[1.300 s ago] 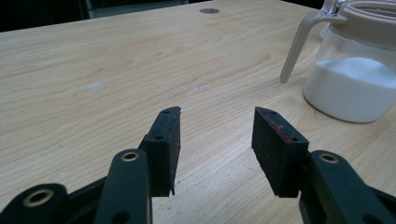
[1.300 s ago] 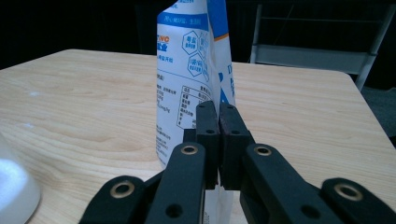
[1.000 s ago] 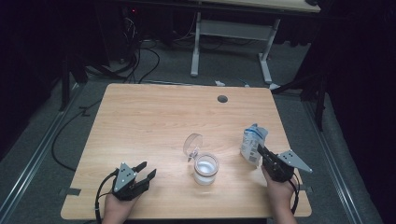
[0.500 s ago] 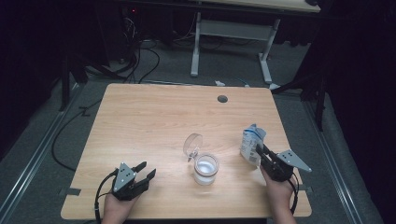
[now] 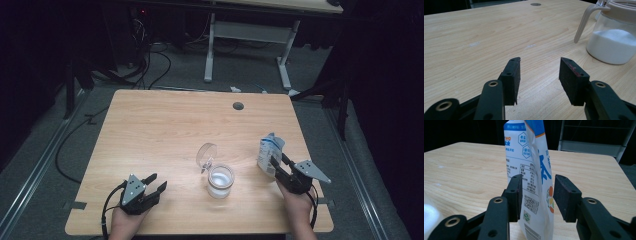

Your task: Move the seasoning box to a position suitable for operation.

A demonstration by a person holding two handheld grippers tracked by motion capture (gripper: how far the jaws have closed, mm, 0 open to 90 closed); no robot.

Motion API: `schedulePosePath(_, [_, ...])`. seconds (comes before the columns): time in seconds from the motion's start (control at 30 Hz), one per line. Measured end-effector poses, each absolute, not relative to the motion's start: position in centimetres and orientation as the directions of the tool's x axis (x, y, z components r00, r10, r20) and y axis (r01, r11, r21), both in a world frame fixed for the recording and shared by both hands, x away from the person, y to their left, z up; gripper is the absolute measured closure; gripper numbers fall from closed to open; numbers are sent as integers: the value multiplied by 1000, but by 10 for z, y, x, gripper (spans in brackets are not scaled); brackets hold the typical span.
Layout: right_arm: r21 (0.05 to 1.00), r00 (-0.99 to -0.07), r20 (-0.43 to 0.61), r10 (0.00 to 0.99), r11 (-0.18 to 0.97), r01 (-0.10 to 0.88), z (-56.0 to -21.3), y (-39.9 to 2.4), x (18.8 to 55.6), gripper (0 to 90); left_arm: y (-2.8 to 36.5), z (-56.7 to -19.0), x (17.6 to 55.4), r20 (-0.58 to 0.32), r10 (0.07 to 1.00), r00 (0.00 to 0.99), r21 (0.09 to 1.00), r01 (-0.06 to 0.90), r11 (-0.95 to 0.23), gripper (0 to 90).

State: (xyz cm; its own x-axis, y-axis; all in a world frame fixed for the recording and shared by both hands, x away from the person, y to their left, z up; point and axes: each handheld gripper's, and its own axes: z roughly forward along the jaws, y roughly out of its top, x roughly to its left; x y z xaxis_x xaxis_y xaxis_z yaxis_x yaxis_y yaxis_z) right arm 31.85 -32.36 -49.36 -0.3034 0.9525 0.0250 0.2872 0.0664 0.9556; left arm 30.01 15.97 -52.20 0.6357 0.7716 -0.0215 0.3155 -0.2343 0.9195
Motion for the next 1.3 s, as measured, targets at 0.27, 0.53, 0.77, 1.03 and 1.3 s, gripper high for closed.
schedulePosePath(0.27, [952, -293, 20, 956, 71, 297, -493, -323, 318, 543, 158, -523, 300, -11, 770, 638, 916, 315, -249, 521])
schedulePosePath(0.53, [948, -286, 14, 958, 78, 308, -493, -322, 312, 531, 150, -523, 304, -10, 756, 655, 918, 306, -253, 520])
schedulePosePath(0.77, [946, -273, 4, 962, 84, 312, -492, -324, 298, 528, 143, -523, 308, -6, 753, 658, 912, 312, -265, 511])
schedulePosePath(1.03, [943, -267, -16, 964, 103, 317, -490, -326, 282, 544, 138, -523, 316, 1, 775, 632, 906, 328, -268, 515])
schedulePosePath(1.3, [937, -278, -25, 960, 120, 327, -492, -322, 271, 555, 135, -523, 320, -7, 784, 621, 909, 330, -254, 502])
